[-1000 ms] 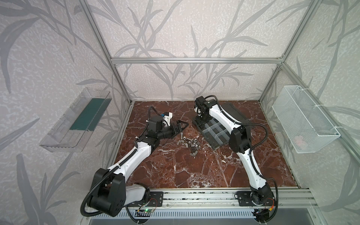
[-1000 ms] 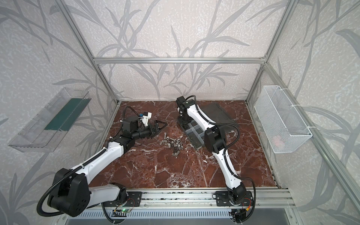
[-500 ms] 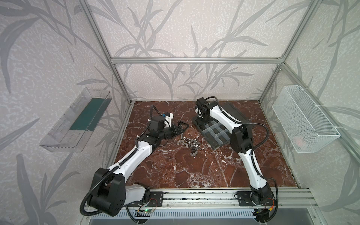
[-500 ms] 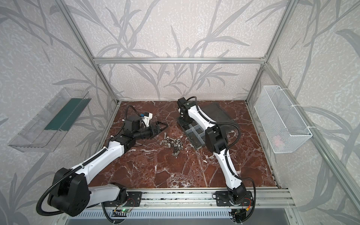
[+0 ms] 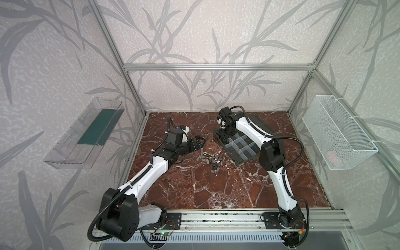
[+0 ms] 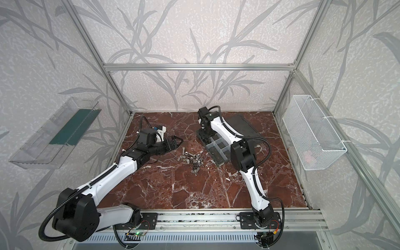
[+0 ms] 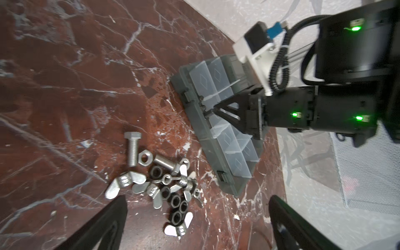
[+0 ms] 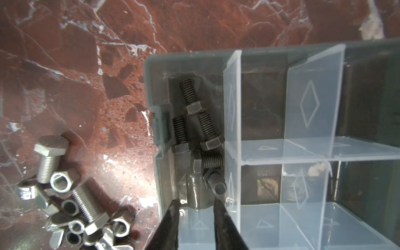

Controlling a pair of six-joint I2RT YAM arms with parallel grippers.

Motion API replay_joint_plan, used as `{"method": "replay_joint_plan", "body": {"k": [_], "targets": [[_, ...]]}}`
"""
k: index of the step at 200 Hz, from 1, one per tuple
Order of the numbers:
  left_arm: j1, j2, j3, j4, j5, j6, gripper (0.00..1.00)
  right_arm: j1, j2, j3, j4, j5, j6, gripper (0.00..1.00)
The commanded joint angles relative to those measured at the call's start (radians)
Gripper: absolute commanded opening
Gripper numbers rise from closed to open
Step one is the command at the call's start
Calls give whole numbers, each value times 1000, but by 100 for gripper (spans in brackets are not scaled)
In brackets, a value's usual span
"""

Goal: Sort the screws and nuts into containers

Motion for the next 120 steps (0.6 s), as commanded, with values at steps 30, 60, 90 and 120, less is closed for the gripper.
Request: {"method": "replay_joint_plan", "body": {"k": [30,60,90,120], "targets": [[-9,-15,57,-129,-268,155,100,-1,-134,-65,60,-56,32,35],[-12,18,70,-195,-400,238,99,18,-180,-112,101,-81,58,39],[-12,17,85,-241,-528,287,100,66,-200,-146,137,-103,81,44],[-10,-1,69,-228,-569,277,99,115,-187,-147,139,-103,87,48]]}}
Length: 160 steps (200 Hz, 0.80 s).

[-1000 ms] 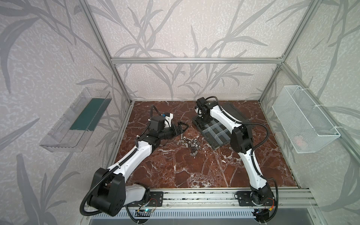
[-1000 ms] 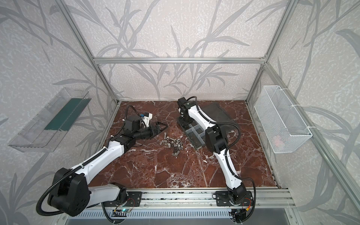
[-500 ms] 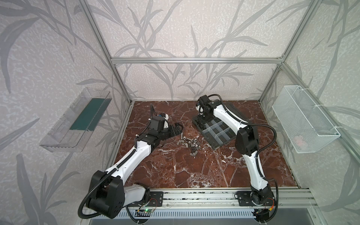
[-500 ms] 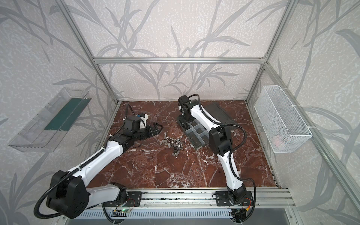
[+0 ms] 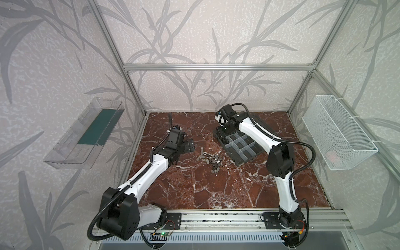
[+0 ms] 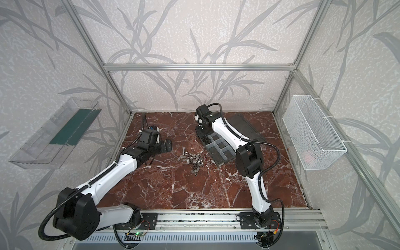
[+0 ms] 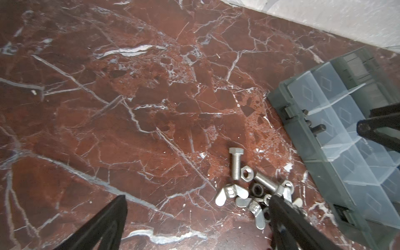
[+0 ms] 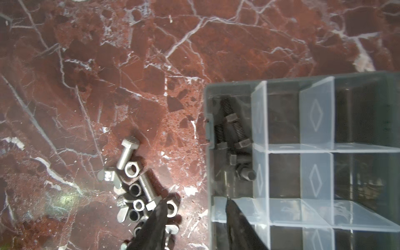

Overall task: Sort the screws and nuts into containers
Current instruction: 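Open the right gripper to drop the black bolt into the compartment, then grasp a silver bolt with the left gripper while the right gripper nears the box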

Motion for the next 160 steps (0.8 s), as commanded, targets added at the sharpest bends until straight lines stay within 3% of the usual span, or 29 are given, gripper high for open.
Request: {"method": "replay_joint_plan", "body": {"k": [1,36,79,160], "targets": [[-4,-20,18,-27,-107,24,100,44,-30,-14,16,-23,19,48],[8,-10,20,-61,-128,21,100,80,-44,-78,68,-33,46,52],[15,58,57,-74,20,-2,100,84,-122,-208,143,-44,60,56],[18,424,278,-168,250,-72,94,83,-275,-423,266,-49,43,66]]}}
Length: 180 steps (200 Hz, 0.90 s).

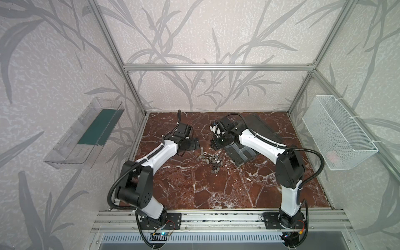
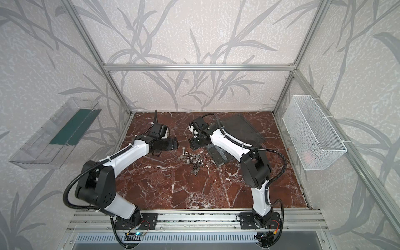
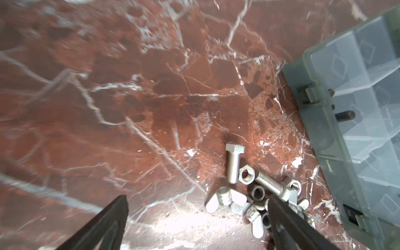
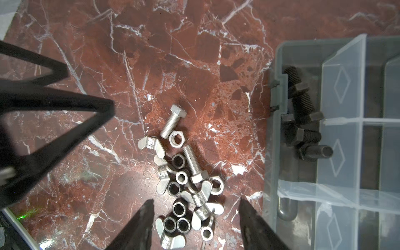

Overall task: Sort the screws and nuts into containers
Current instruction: 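Grasp a silver bolt with the left gripper while the right gripper nears the box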

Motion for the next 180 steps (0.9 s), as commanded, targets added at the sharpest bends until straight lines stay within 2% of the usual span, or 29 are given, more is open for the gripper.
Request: {"method": "replay_joint_plan", "body": {"k": [1,40,58,84,103,131,180], "targets": [[4,77,56,-60,89,-28,94,-4,-57,-44,44,-8,-12,67],[2,188,118,-55,162,-28,82,-9,-121,-125,100,4,-15,83],[1,229,146,-66,185,-21,73,-15,-146,-156,123,3,-11,88],[0,264,157,-51,221,-29,67,-26,-170,-190,143,-4,-6,97],[-4,289,173,-50,225,-24,56,-33,-183,-211,156,-10,-2,98],[-13,318,192,-63,236,-15,45,-41,-194,-235,165,-13,8,98],[-45,342,167,-67,205,21,42,-53,-219,-278,176,-19,18,98]]}}
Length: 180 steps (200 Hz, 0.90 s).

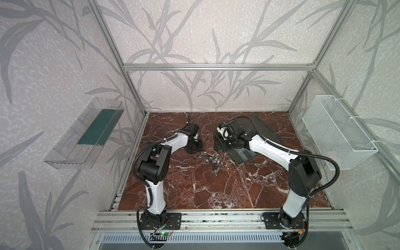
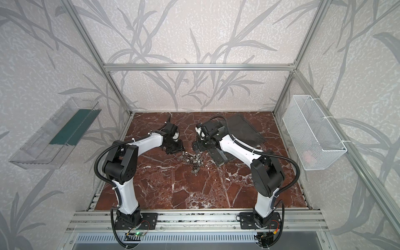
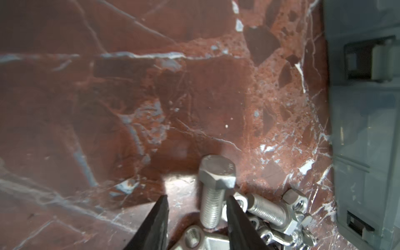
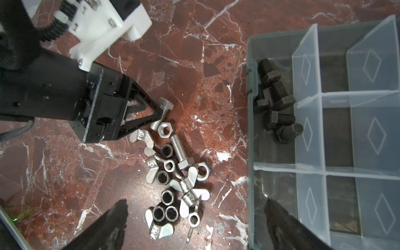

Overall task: Sort the screws and nuts into containers
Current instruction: 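Grasp a silver bolt with the left gripper while the right gripper nears the box, then carry the silver bolt over the box while the right gripper pushes the box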

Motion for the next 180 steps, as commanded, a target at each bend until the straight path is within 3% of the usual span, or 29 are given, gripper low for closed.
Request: {"method": "replay_joint_plan", "body": {"k": [1,56,94,180], "targets": [[-17,31,2,-24,-14,32,42,-8,-59,-18,14,-16,14,98],[-25,75,41,-41,-31,44,36,-22,-101,-65,26,-12,25,98],[-24,86,53,-49,-44,54,23,-30,-112,-82,34,-23,33,98],[-15,91,105,-121,-110,109,5,-44,-122,-86,38,-39,50,98]]}}
